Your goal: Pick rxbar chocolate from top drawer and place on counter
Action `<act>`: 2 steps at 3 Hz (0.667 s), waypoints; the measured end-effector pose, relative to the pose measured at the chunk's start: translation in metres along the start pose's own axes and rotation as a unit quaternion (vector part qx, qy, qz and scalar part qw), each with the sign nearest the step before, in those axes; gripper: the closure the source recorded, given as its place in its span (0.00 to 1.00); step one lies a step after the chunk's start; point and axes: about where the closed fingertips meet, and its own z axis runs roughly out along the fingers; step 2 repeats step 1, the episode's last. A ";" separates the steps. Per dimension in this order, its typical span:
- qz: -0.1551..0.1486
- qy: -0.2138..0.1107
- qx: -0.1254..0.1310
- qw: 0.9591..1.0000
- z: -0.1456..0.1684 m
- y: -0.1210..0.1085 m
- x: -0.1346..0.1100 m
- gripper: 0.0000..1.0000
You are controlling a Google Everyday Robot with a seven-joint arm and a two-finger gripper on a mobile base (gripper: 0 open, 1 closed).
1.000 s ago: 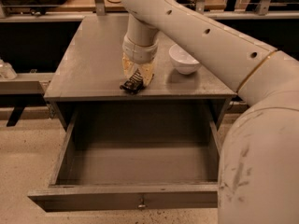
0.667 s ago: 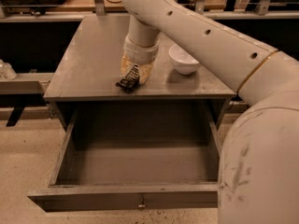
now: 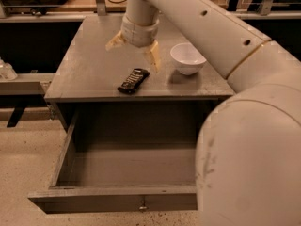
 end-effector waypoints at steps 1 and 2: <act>0.004 0.013 0.012 1.000 -0.040 -0.018 0.017 0.00; 0.004 0.013 0.012 1.000 -0.040 -0.018 0.017 0.00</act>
Offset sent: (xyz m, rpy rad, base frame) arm 0.0000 0.0000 0.0000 0.0000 0.0000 0.0000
